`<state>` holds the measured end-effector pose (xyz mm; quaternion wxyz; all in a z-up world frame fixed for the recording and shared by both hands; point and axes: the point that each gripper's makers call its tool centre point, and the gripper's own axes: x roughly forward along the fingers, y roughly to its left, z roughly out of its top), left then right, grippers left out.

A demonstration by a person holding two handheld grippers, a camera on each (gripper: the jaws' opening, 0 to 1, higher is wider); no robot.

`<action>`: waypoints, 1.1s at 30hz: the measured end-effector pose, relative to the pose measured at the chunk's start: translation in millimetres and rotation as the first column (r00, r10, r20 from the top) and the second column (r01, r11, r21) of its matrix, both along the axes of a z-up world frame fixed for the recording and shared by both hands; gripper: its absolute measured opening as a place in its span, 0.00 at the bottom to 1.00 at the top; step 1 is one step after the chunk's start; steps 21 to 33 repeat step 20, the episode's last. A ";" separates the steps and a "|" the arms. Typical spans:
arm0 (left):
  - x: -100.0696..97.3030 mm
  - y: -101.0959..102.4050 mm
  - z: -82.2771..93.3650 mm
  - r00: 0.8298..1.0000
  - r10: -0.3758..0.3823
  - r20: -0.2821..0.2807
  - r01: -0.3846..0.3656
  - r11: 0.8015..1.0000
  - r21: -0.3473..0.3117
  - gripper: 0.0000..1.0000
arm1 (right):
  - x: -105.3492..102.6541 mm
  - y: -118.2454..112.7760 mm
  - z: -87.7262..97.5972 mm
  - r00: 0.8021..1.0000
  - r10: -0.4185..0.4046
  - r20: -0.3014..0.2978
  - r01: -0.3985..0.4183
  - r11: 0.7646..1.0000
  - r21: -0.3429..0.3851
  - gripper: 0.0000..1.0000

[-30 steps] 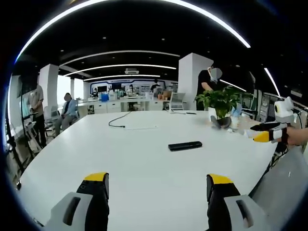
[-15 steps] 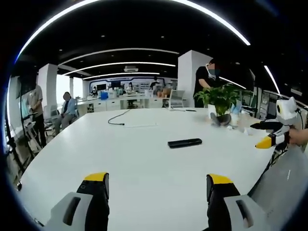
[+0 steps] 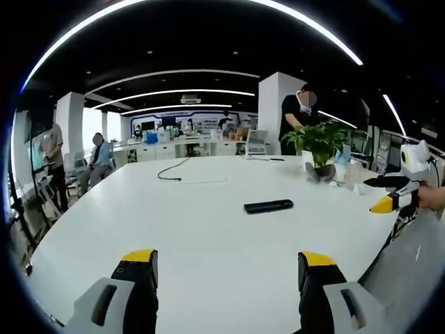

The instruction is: Press the specified remote control buttons in sequence, fully releasing each button before pressing the next.

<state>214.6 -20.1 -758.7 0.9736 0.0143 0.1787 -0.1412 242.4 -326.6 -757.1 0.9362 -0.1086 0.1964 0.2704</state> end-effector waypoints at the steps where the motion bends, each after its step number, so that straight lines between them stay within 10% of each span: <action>1: 0.0 -0.1 0.0 1.000 0.000 0.000 0.000 1.000 0.000 0.86 | 0.1 -0.4 0.2 1.000 -0.001 0.001 0.001 1.000 0.001 0.97; 33: -0.1 0.9 2.1 1.000 0.012 0.012 -0.012 1.000 -0.007 0.86 | -0.2 -2.3 -0.2 1.000 -0.010 -0.009 0.010 1.000 0.022 0.96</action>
